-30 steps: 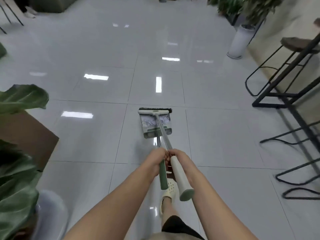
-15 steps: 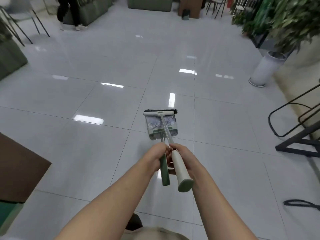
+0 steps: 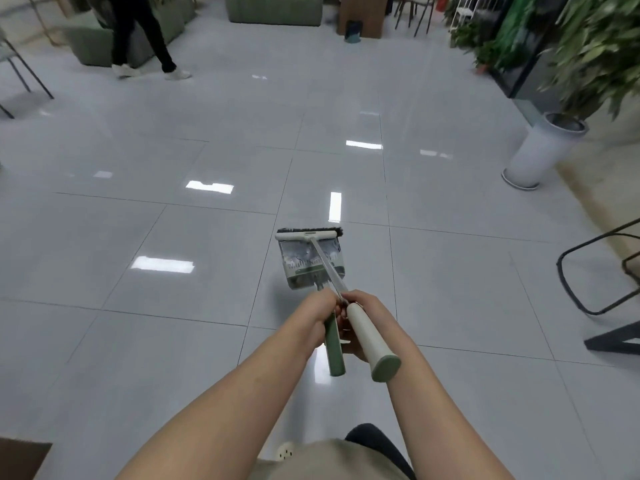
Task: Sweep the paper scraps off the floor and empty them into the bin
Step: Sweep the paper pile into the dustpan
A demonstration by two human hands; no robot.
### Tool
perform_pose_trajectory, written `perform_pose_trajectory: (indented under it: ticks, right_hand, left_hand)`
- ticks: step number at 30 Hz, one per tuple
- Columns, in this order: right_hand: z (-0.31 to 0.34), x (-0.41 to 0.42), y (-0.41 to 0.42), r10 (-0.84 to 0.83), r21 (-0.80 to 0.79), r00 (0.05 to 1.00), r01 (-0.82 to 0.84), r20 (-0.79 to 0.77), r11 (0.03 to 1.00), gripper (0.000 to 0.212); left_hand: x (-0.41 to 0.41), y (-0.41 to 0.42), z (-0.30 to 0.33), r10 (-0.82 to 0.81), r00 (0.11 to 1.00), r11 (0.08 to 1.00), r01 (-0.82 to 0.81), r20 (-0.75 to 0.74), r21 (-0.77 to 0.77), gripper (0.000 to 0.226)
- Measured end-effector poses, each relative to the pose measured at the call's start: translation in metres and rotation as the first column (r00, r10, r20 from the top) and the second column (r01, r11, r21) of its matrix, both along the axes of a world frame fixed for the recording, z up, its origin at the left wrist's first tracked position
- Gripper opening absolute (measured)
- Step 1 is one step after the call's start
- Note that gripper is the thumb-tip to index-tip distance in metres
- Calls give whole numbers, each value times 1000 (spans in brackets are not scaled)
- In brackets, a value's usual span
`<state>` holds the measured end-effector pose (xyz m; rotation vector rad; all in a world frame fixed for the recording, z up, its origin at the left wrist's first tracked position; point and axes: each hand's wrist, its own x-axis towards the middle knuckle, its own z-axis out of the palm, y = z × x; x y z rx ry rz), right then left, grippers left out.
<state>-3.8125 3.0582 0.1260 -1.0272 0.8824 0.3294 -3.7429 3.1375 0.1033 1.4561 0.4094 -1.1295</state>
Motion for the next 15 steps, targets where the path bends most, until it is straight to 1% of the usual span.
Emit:
perform_pose_trajectory:
  ticks: [3,7,9,12,15]
  right_hand:
    - [-5,61,-42,-22,49,999,23,-24,999,33]
    - [-19,151,-112,-65,142,997,70,-39,987,46]
    - [-25,197,-153,-67,178,998,69,-19,982,46]
    - [-22,265,-216,-55,215,998,60,-31,975,38]
    - [-13,328,-278,-17,210,999,24,-37,977,32]
  left_hand:
    - [61,-40,-3,-12,1000,1000,12,-15,5,57]
    - [149,-106,-10,-2,1000,999,3,-20,45,43]
    - [194,-143,-12,22,999,998,-20,-32,60,39]
    - [261,-203,-9,100,992,993,-96,-71,70,31]
    - [320,-262,-1,147,986,988,-142,-85,56,32]
